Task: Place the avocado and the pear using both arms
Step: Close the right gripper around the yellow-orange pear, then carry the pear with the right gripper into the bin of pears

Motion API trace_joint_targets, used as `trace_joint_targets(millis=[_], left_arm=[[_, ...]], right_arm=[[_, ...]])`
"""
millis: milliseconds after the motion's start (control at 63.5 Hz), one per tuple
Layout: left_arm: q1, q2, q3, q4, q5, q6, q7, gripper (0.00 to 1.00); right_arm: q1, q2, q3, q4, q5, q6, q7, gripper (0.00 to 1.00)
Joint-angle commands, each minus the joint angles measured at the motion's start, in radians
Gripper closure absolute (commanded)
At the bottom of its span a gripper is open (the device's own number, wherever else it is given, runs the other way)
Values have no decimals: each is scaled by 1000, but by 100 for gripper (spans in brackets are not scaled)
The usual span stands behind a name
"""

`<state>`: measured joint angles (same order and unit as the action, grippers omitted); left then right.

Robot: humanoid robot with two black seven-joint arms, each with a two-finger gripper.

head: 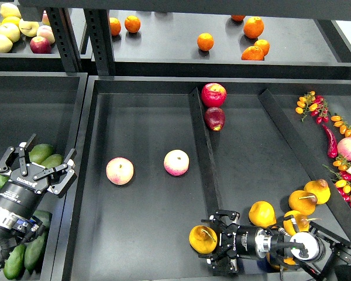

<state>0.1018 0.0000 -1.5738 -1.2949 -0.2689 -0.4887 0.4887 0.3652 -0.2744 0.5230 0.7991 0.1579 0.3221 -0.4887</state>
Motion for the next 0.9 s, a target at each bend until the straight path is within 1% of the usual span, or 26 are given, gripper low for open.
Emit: trace_joint_targets(millis=[0,63,205,330,425,472,551,614,630,881], left_arm=[[4,0,0,-3,-1,0,0,1],[6,0,0,-3,0,0,0,1],[10,0,0,-9,0,0,0,1],[10,0,-2,-9,0,0,0,1],[12,0,-2,-9,-1,0,0,1],[12,0,-2,-9,0,0,0,1],[12,0,-2,-9,0,0,0,1],[12,0,-2,-9,0,0,0,1],[12,0,-2,-9,0,0,0,1],[12,0,-2,-9,0,0,0,1]], right_arm=[[0,1,0,0,0,0,0,29],[0,0,0,0,-1,0,0,33],[0,1,0,0,-8,0,0,46],[0,1,0,0,-18,2,0,51],[0,1,0,0,-18,3,0,60],[-2,3,2,0,-20,11,0,66],[-2,3,3,-1,-21,40,0,72],[-2,3,3,-1,-23,51,0,73],[-2,1,3,-1,-21,55,0,75],[-3,3,40,0,-21,77,0,79]])
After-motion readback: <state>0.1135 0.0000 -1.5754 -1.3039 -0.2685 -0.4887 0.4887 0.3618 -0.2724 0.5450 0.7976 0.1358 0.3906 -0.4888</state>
